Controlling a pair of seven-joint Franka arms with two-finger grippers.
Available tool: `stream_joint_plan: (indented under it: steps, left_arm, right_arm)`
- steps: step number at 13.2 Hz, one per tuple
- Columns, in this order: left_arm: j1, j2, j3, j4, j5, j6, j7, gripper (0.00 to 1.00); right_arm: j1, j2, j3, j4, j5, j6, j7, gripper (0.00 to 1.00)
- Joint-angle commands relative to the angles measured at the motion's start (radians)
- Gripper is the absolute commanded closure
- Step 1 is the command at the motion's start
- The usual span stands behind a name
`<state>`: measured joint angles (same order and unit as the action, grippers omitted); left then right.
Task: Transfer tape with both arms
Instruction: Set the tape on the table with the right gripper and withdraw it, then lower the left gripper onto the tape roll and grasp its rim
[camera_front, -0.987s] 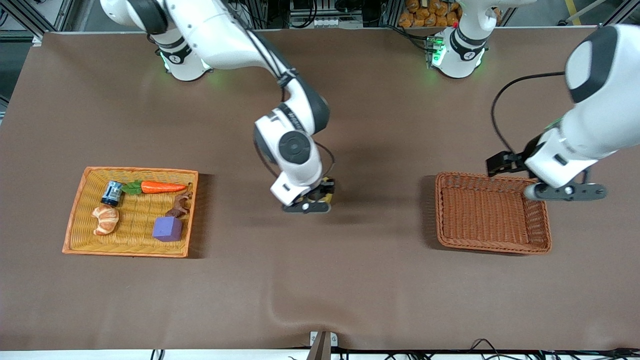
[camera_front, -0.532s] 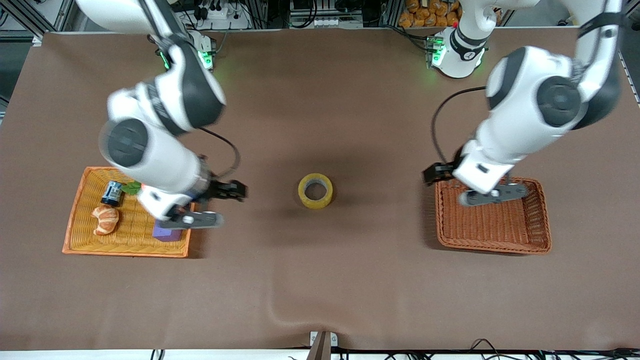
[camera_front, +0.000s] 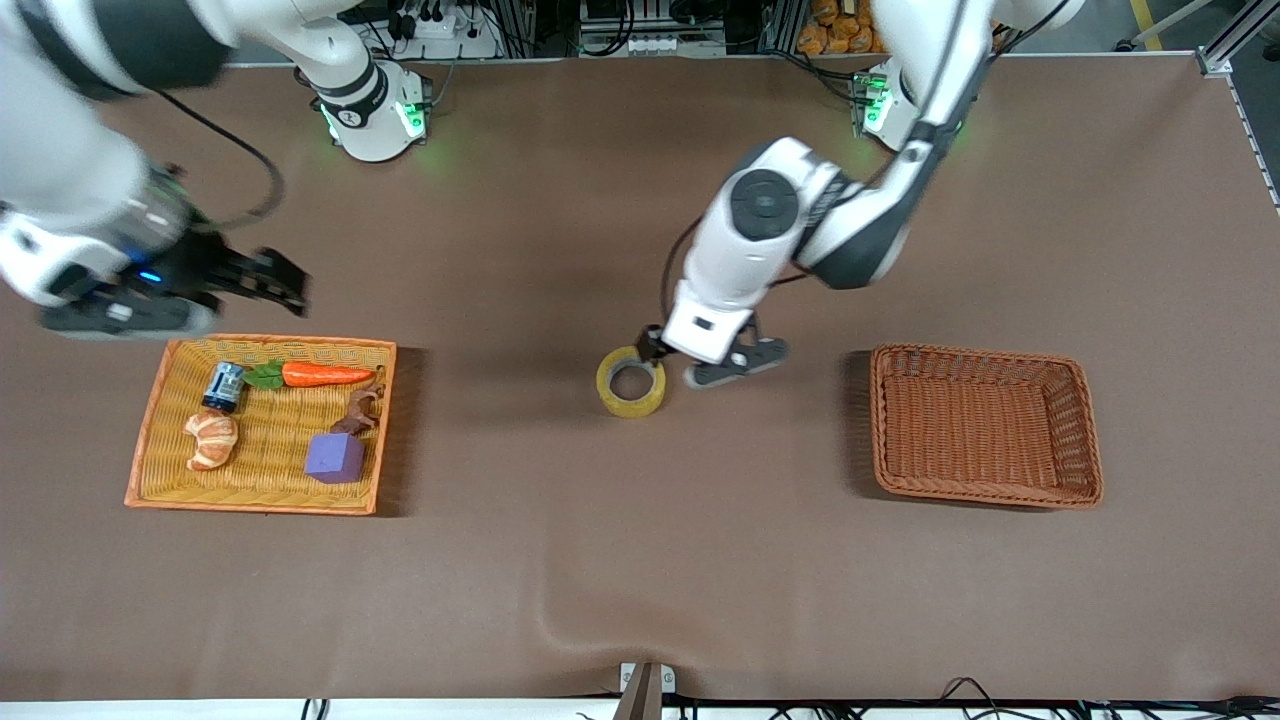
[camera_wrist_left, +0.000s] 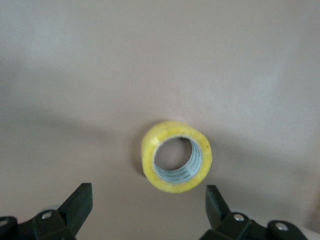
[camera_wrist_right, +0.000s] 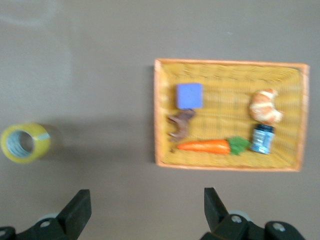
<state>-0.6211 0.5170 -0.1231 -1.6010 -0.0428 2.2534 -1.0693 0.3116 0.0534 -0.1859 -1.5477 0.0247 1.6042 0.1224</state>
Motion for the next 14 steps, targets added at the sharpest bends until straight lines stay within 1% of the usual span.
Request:
stream_joint_plan:
  steps: [1,3,4,5,6,8,9,10,11,12,13,14]
  left_arm:
    - [-0.024,0.049,0.014,0.023,0.069,-0.001,-0.064,0.00]
    - [-0.058,0.104,0.017,0.026,0.118,0.008,-0.119,0.00]
    - [-0.065,0.133,0.016,0.036,0.144,0.032,-0.164,0.00]
    - [-0.075,0.164,0.016,0.047,0.168,0.047,-0.194,0.00]
    - [-0.089,0.185,0.017,0.049,0.185,0.057,-0.210,0.00]
    - [-0.091,0.218,0.017,0.056,0.192,0.074,-0.244,0.00]
    - [-0.091,0.222,0.016,0.056,0.192,0.074,-0.253,0.00]
    - [-0.094,0.234,0.016,0.056,0.193,0.074,-0.253,0.12]
    - [-0.100,0.242,0.017,0.058,0.192,0.074,-0.254,0.39]
    - [-0.098,0.248,0.017,0.068,0.187,0.074,-0.258,0.69]
    - [-0.098,0.267,0.017,0.090,0.184,0.074,-0.285,0.91]
    - [-0.100,0.282,0.019,0.107,0.187,0.074,-0.319,1.00]
  right_arm:
    - [-0.147,-0.040,0.054,-0.039,-0.003,-0.001,-0.092,0.00]
    - [-0.195,-0.090,0.055,-0.061,0.000,-0.009,-0.134,0.00]
    - [-0.215,-0.111,0.055,-0.066,0.001,-0.048,-0.151,0.00]
    - [-0.232,-0.116,0.055,-0.062,0.001,-0.106,-0.164,0.00]
    - [-0.250,-0.113,0.054,-0.060,0.001,-0.122,-0.173,0.00]
    - [-0.259,-0.106,0.048,-0.058,0.001,-0.116,-0.242,0.00]
    - [-0.259,-0.106,0.048,-0.051,-0.018,-0.110,-0.251,0.00]
    - [-0.263,-0.101,0.045,-0.033,-0.026,-0.113,-0.257,0.00]
    - [-0.266,-0.093,0.039,-0.029,-0.026,-0.112,-0.260,0.00]
    - [-0.264,-0.093,0.039,-0.029,-0.026,-0.112,-0.254,0.00]
    - [-0.260,-0.092,0.039,-0.029,-0.026,-0.112,-0.247,0.00]
    - [-0.258,-0.092,0.039,-0.029,-0.026,-0.112,-0.247,0.00]
